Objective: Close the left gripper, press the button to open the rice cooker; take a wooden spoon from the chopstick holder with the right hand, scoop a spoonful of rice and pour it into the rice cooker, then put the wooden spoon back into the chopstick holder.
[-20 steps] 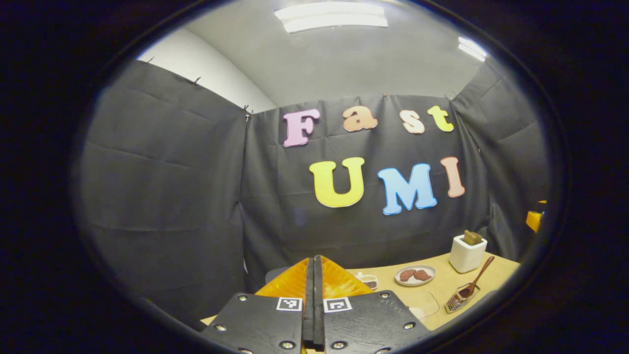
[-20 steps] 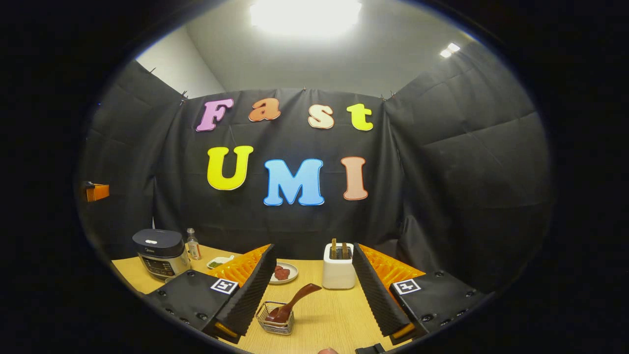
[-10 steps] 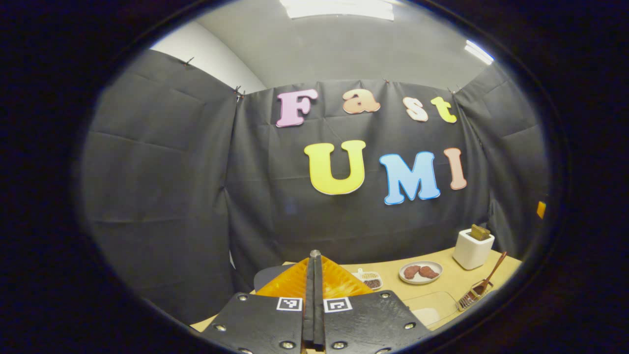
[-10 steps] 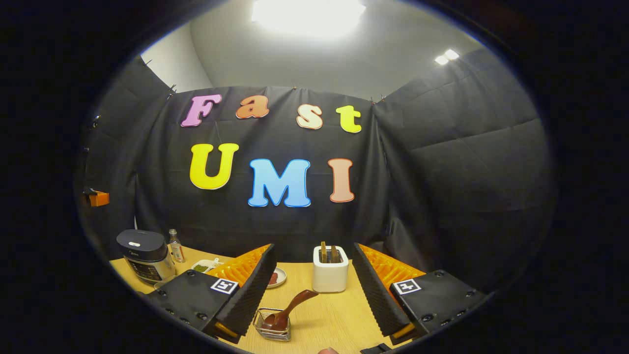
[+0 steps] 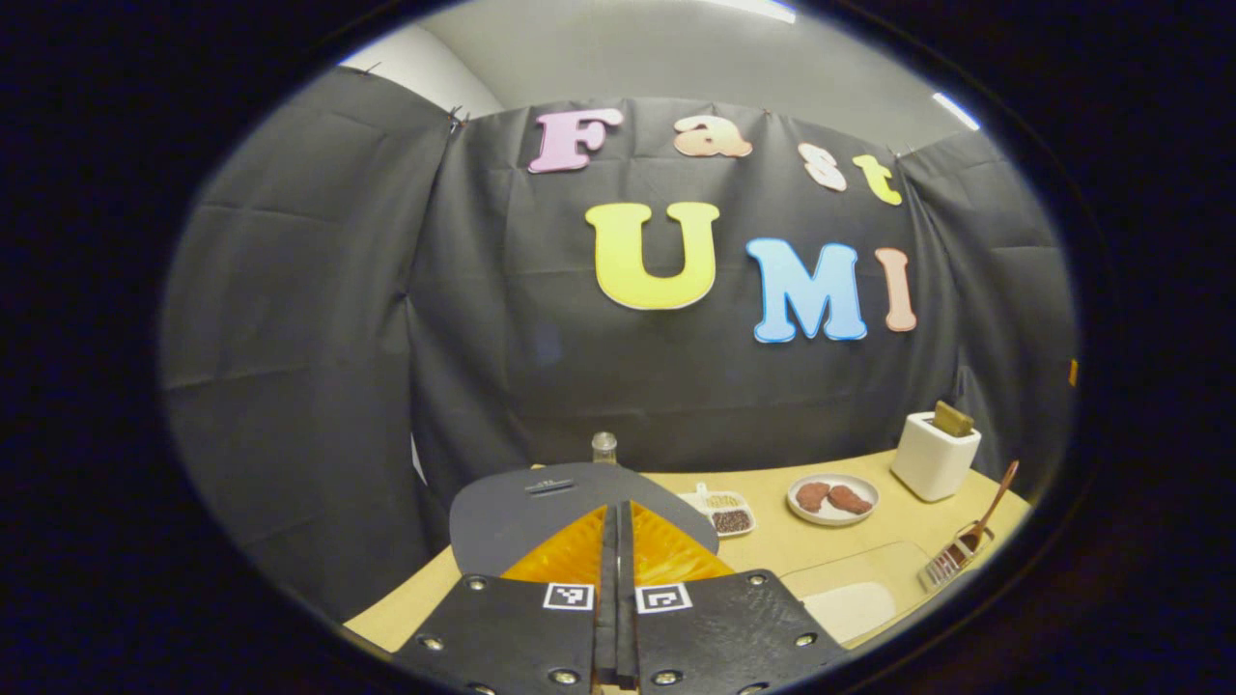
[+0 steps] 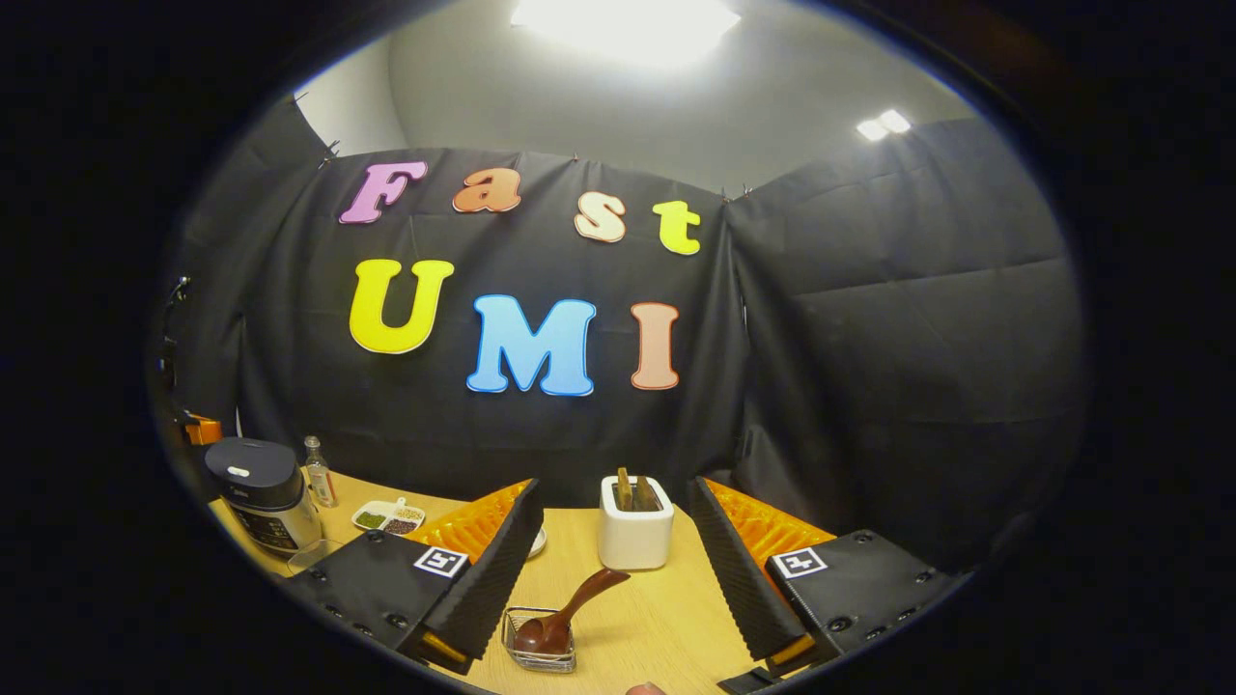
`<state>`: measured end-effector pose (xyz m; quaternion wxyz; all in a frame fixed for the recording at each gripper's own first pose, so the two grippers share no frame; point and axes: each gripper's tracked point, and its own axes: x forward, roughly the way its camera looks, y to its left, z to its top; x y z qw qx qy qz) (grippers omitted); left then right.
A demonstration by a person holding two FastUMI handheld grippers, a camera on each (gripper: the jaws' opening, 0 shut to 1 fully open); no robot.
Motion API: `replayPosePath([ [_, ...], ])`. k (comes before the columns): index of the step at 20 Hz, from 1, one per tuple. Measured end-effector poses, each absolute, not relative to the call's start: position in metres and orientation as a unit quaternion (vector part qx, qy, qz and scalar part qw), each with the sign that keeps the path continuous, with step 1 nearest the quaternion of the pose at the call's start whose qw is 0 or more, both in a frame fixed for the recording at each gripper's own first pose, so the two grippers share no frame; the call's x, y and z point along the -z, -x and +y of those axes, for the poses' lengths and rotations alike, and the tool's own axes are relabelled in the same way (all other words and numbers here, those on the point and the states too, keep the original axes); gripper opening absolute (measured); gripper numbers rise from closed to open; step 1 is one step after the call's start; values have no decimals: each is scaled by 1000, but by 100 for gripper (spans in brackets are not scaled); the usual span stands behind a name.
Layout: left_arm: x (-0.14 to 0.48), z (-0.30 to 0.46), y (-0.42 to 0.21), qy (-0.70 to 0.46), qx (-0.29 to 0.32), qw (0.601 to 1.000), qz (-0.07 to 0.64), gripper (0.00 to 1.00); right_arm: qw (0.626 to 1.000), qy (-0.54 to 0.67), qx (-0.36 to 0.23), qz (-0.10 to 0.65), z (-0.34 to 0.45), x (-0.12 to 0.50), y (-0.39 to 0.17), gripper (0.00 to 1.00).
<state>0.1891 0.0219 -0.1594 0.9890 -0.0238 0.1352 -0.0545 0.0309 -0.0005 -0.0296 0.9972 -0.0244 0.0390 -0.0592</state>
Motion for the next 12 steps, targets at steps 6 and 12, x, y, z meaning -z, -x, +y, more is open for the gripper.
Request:
replayPosePath([
  [6, 213, 12, -198, 33, 63, 981, 181, 1, 996, 36, 64, 45, 6, 31, -34, 99],
  [12, 231, 11, -194, 47, 55, 977, 200, 2, 996, 39, 63, 44, 4, 30, -36, 99],
])
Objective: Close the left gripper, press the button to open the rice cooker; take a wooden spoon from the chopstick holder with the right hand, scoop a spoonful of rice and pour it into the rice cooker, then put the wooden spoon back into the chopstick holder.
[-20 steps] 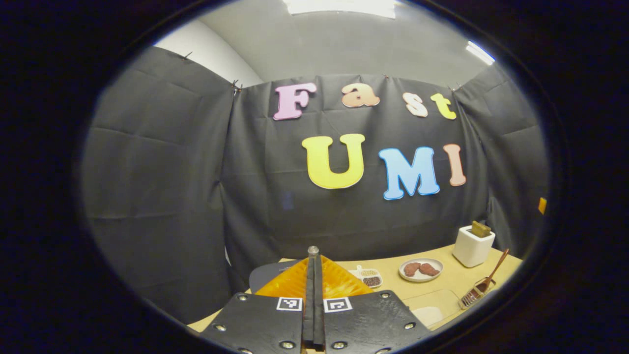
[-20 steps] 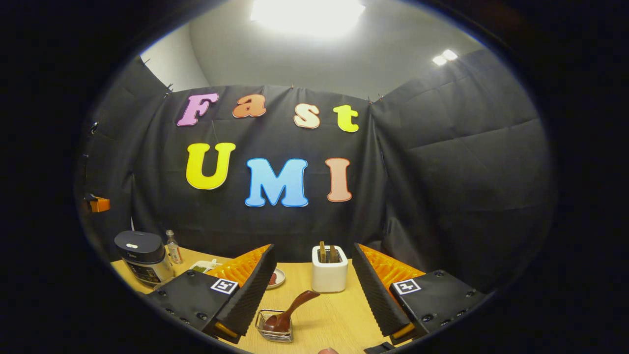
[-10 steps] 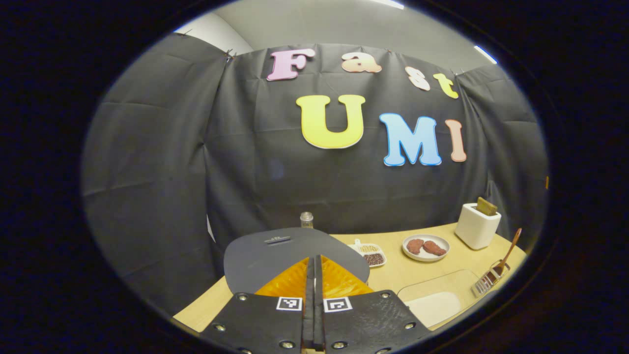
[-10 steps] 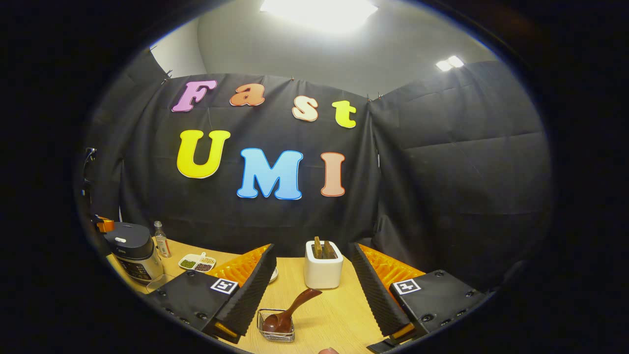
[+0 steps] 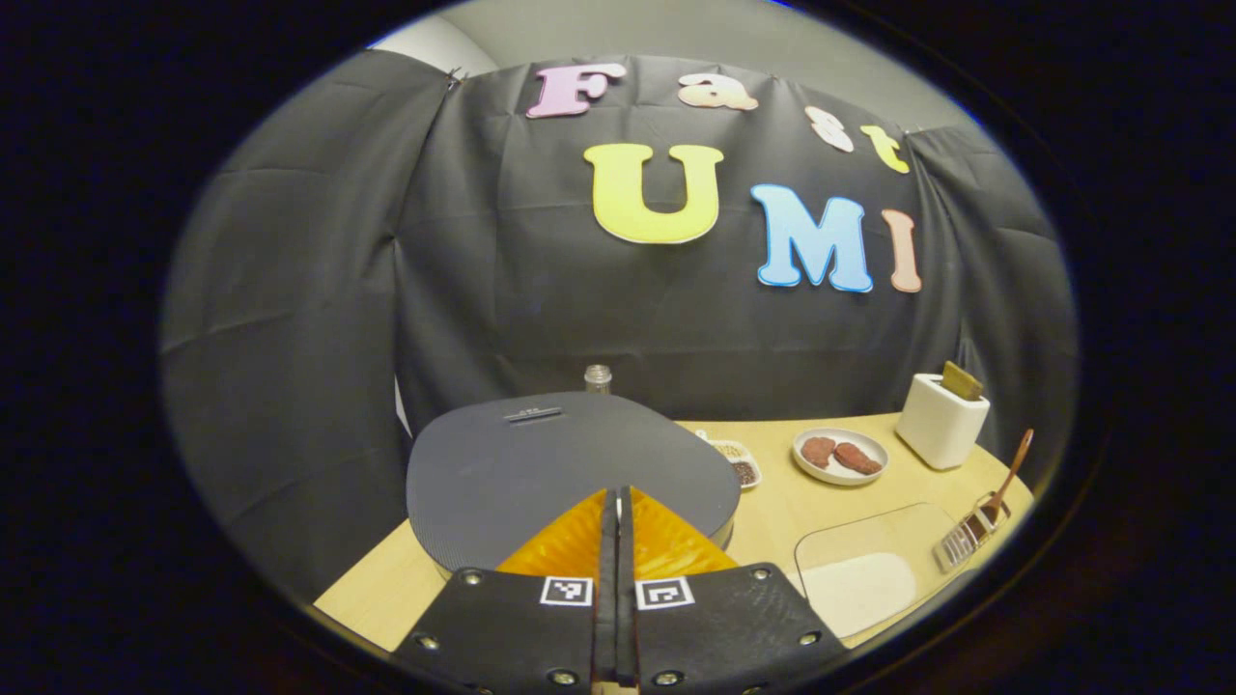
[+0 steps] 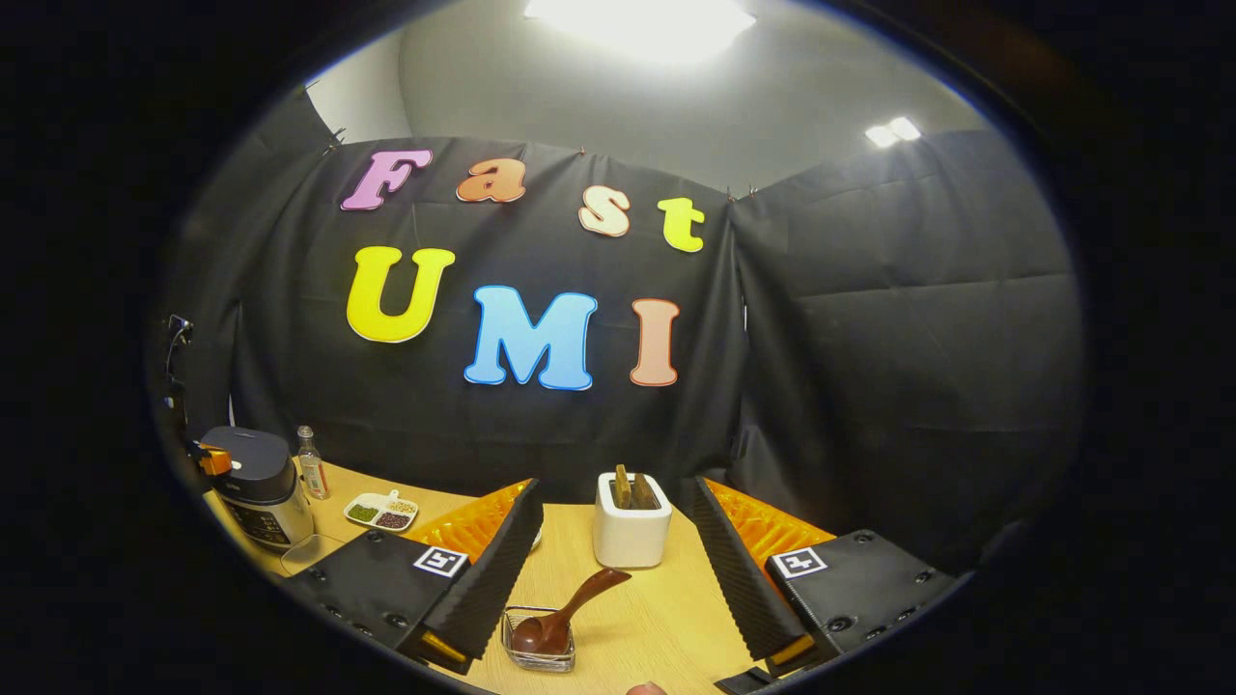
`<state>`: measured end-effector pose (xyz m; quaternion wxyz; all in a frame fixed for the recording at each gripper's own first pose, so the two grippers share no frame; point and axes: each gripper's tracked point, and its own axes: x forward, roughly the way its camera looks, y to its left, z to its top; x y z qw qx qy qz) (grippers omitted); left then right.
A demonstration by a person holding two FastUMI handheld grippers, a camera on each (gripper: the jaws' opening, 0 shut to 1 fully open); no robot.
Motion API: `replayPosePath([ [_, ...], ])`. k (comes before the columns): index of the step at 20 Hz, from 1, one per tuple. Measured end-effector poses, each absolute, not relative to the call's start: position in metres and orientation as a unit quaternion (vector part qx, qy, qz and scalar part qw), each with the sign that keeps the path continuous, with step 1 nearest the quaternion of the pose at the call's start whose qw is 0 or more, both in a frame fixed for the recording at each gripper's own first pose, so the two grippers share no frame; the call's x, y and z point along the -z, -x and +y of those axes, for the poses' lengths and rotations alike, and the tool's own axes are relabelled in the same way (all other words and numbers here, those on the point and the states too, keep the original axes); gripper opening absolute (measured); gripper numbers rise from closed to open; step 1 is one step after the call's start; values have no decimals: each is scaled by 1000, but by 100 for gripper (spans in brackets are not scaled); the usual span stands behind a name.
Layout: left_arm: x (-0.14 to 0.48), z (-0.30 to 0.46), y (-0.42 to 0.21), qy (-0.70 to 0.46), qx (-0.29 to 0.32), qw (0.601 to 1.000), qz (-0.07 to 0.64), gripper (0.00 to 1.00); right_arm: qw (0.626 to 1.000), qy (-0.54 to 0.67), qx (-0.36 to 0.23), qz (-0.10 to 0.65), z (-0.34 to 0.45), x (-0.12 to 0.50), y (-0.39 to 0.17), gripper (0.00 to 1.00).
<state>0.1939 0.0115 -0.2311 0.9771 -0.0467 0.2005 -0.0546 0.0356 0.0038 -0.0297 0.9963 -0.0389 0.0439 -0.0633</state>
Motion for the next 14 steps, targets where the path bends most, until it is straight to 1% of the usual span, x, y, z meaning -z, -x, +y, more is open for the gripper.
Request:
replayPosePath([
  [3, 236, 12, -190, 79, 46, 971, 220, 3, 997, 36, 57, 50, 7, 35, -36, 98],
  [7, 209, 17, -191, 69, 38, 980, 182, 2, 998, 25, 39, 48, 13, 35, -37, 98],
  [8, 193, 21, -193, 69, 32, 983, 165, 2, 998, 26, 36, 48, 13, 36, -38, 97],
  [9, 172, 23, -195, 68, 26, 987, 140, 0, 998, 25, 31, 48, 14, 36, -39, 98],
  [11, 130, 34, -196, 59, 13, 994, 96, 2, 998, 18, 21, 48, 16, 37, -40, 98],
  [13, 88, 46, -194, 49, -2, 997, 56, 2, 999, 15, 11, 50, 18, 40, -43, 97],
  [14, 72, 52, -193, 48, -6, 998, 44, 0, 999, 14, 7, 51, 18, 41, -45, 98],
])
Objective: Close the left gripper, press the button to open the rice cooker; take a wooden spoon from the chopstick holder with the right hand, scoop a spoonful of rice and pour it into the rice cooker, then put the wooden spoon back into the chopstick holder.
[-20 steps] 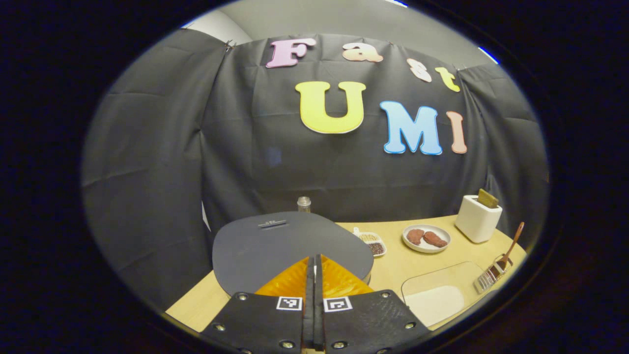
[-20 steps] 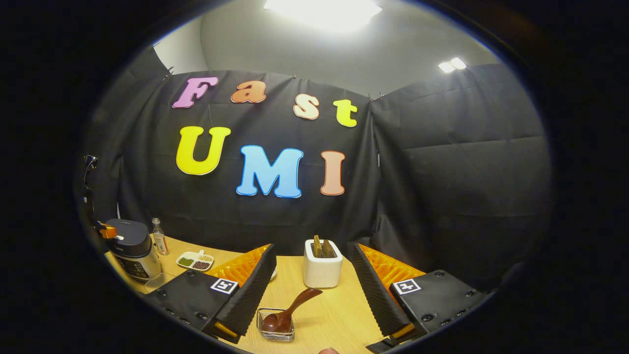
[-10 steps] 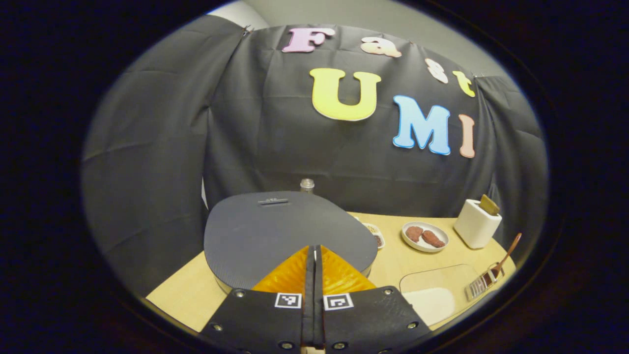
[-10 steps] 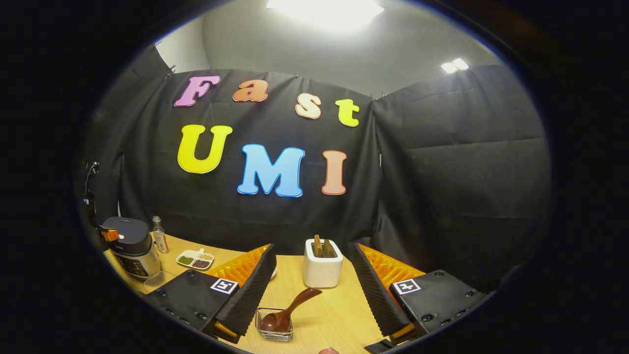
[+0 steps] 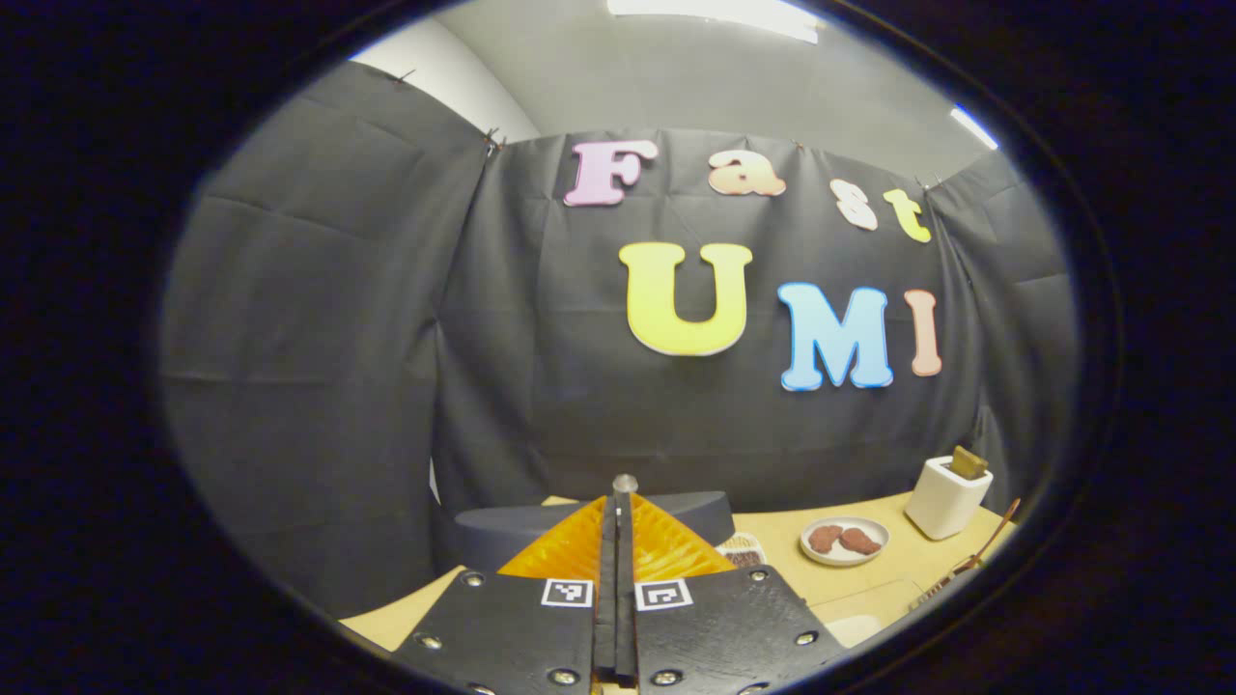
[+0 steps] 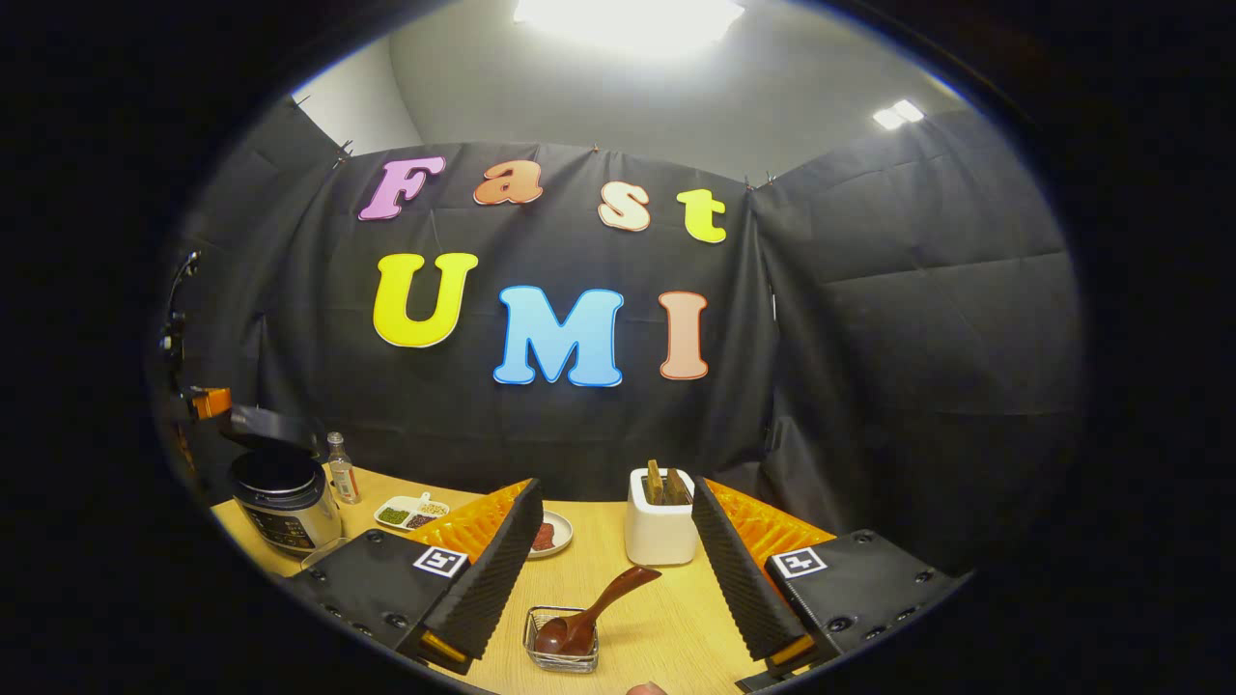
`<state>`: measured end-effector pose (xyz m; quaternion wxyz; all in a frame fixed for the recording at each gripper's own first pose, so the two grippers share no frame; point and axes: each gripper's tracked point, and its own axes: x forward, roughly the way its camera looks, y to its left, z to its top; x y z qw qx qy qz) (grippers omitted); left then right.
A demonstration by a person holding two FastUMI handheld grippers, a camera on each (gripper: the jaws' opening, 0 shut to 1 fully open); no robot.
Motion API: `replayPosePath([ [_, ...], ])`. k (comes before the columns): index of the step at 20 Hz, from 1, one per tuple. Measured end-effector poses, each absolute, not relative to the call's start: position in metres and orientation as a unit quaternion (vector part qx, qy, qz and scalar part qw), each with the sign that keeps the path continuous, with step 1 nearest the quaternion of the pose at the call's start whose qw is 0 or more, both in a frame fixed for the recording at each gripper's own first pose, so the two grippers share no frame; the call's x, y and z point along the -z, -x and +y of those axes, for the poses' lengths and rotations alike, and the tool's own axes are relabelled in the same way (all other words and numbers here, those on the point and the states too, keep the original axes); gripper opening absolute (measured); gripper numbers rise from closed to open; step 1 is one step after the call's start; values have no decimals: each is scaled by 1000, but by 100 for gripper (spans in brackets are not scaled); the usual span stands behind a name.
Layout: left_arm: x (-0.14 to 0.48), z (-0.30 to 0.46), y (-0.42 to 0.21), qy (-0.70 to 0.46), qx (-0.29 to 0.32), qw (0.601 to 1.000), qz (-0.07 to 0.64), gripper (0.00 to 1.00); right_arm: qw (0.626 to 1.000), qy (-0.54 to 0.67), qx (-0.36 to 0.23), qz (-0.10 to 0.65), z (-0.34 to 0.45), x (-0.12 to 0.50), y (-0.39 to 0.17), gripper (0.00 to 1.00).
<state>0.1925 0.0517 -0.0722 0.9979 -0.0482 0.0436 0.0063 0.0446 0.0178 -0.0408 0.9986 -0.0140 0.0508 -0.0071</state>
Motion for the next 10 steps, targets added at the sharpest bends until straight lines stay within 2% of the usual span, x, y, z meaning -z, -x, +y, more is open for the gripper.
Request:
replayPosePath([
  [5, 17, 64, -152, 56, -20, 998, 1, 1, 998, -4, -8, 63, 13, 54, -57, 99],
  [10, -18, 72, -103, 39, -39, 998, -28, 90, 994, -35, -18, 103, 5, 89, -81, 98],
])
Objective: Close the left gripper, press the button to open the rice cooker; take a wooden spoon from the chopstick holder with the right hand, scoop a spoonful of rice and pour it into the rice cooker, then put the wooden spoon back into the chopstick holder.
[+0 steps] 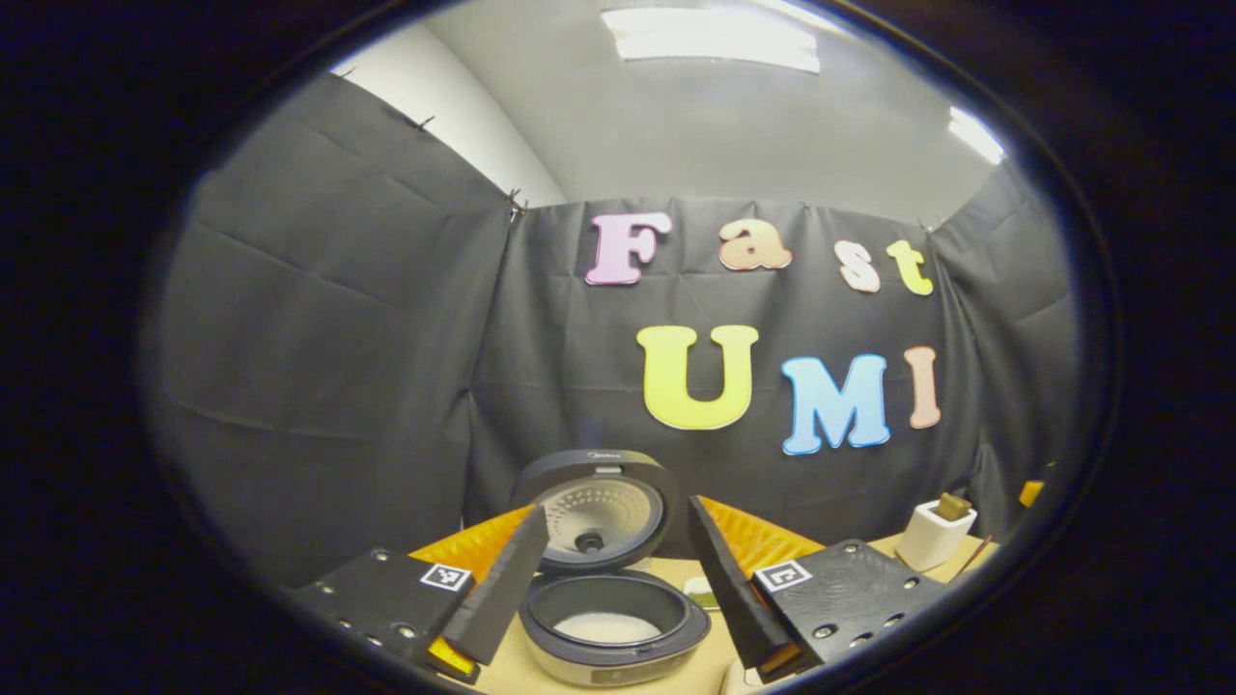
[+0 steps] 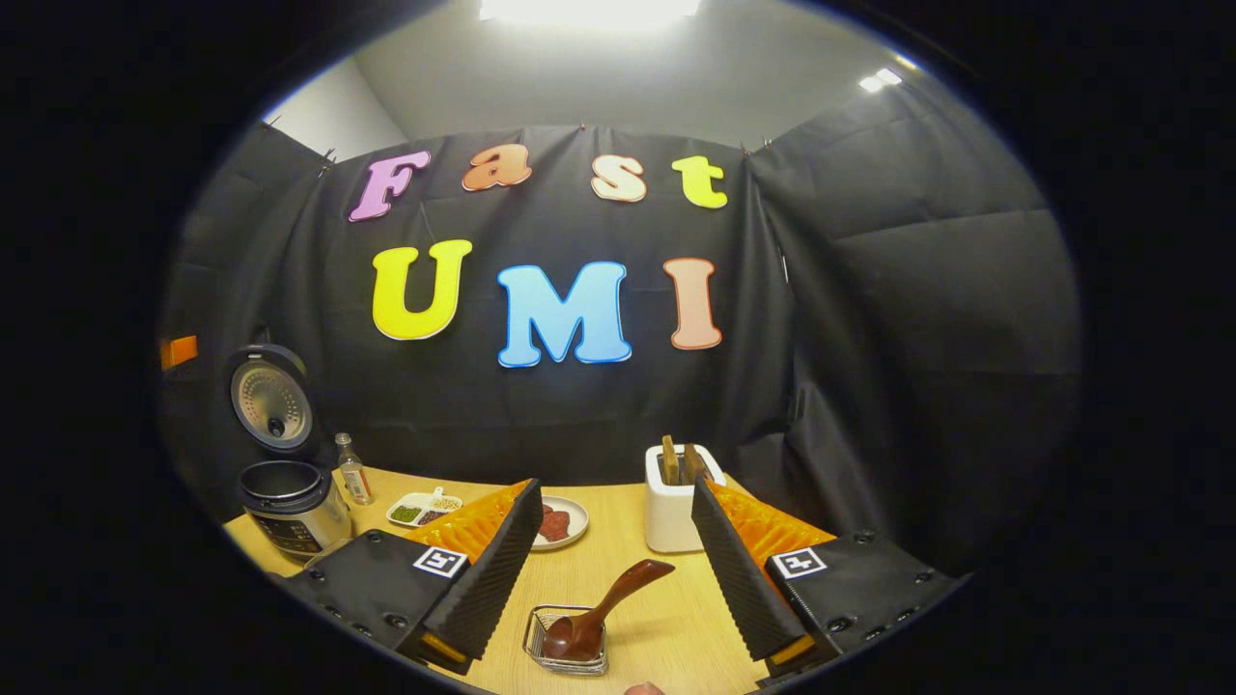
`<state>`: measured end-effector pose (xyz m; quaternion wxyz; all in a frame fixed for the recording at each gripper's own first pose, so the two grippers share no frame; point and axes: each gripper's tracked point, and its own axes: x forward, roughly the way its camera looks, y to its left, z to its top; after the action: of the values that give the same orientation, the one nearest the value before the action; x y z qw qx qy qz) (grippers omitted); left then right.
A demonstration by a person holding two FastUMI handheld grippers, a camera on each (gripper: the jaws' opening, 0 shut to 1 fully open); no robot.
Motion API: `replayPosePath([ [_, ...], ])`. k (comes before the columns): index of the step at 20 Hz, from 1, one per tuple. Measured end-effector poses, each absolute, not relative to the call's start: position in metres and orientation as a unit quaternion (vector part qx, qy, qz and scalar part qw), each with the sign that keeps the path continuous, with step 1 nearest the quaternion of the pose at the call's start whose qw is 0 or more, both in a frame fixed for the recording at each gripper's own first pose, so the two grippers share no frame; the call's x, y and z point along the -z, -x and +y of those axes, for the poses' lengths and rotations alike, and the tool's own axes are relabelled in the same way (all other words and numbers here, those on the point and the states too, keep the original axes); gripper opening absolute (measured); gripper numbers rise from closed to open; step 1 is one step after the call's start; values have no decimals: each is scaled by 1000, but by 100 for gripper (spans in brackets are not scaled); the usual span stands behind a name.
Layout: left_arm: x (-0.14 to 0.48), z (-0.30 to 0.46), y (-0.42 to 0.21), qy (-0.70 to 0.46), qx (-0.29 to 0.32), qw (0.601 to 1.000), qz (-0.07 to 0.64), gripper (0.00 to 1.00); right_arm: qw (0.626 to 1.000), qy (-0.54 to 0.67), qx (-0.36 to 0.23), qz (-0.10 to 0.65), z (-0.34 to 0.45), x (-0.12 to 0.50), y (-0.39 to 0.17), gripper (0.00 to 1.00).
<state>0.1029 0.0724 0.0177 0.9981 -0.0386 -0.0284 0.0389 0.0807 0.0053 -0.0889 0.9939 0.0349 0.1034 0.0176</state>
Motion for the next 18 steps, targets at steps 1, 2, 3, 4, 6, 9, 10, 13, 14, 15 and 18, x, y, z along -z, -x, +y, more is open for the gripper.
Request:
replayPosePath([
  [1, -22, 73, -94, 31, -41, 998, -30, 87, 992, -38, -18, 118, 3, 100, -86, 99],
  [2, -25, 75, -84, 23, -44, 998, -32, 88, 990, -44, -20, 131, 1, 110, -90, 99],
  [3, -28, 76, -74, 15, -45, 998, -32, 89, 988, -50, -19, 143, 0, 119, -93, 97],
  [4, -32, 77, -66, 8, -48, 998, -32, 90, 986, -57, -19, 154, -2, 128, -96, 99],
  [6, -34, 84, -51, -2, -54, 998, -28, 87, 981, -74, -21, 176, -1, 146, -103, 98],
  [9, -38, 92, -33, -8, -66, 997, -25, 87, 972, -96, -20, 212, 0, 175, -109, 92],
  [10, -40, 95, -29, -10, -70, 997, -24, 87, 969, -101, -21, 224, 0, 184, -108, 98],
  [13, -41, 102, -17, -20, -80, 996, -23, 87, 957, -120, -23, 262, 5, 211, -108, 98],
  [14, -41, 104, -14, -23, -83, 996, -22, 87, 953, -129, -24, 273, 7, 219, -105, 96],
  [15, -40, 107, -11, -24, -86, 996, -21, 87, 948, -139, -27, 286, 11, 227, -105, 92],
  [18, -35, 112, -3, -21, -92, 995, -13, 87, 931, -170, -47, 319, 28, 245, -97, 80],
])
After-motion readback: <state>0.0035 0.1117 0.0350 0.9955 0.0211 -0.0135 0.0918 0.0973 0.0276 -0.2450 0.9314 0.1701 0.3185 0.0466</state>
